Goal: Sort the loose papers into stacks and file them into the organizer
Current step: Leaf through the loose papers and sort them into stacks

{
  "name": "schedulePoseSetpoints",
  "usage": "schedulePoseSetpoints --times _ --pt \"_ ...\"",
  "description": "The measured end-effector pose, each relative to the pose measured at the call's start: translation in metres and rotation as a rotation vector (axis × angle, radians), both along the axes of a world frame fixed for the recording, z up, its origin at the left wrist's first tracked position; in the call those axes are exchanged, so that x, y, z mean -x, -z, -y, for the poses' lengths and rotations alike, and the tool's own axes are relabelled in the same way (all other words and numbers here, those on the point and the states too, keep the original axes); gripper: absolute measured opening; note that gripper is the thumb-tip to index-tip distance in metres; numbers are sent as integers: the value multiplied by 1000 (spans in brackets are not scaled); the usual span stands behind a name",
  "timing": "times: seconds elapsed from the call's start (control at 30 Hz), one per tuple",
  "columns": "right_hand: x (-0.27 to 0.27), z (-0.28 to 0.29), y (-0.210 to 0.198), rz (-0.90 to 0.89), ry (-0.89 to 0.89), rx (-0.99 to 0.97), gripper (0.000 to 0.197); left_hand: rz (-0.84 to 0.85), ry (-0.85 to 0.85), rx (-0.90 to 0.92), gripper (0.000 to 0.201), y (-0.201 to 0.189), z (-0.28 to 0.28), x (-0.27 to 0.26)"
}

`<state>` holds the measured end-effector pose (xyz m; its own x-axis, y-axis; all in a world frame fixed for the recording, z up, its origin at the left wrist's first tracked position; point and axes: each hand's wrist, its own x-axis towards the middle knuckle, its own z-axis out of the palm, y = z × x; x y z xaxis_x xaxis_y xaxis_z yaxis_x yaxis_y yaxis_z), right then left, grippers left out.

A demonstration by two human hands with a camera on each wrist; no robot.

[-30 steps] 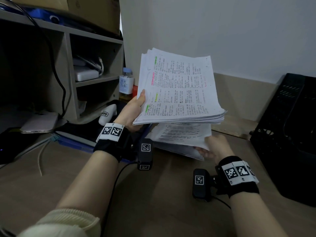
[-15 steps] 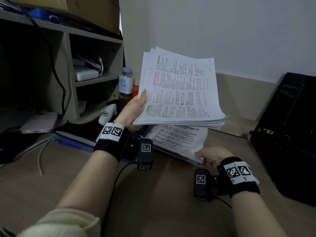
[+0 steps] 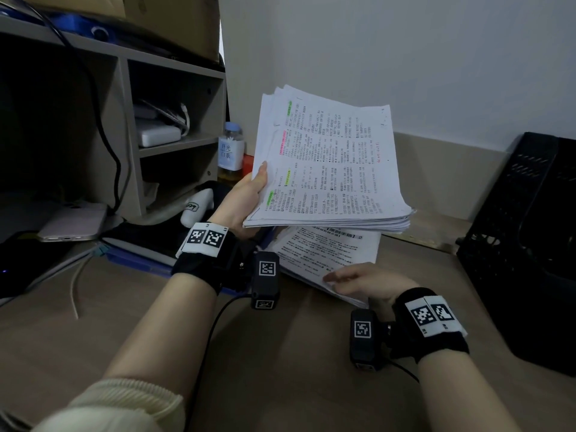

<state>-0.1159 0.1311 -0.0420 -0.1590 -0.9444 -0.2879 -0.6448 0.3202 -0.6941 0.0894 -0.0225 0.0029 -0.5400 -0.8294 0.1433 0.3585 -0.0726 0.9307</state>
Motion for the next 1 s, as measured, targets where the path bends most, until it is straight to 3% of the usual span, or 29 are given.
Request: schedulePoseSetpoints --times 0.17,0.3,0.5,0.6,0.7,0.8,1.0 --pt "2 1 -1 40 62 83 25 23 1 -5 30 2 4 1" --pt "3 0 -7 207 286 262 21 97 20 18 38 6 7 1" --pt "20 -4 -16 433 471 484 18 174 14 54 39 15 13 3" --pt "23 -9 -24 587 551 560 35 195 14 68 44 18 15 1" --pt "26 -10 -29 682 503 538 52 217 4 61 46 20 16 0" --pt "20 -14 -33 587 351 479 45 224 2 57 43 21 15 3" --pt "16 -11 -32 479 247 560 38 162 -8 3 31 23 13 6"
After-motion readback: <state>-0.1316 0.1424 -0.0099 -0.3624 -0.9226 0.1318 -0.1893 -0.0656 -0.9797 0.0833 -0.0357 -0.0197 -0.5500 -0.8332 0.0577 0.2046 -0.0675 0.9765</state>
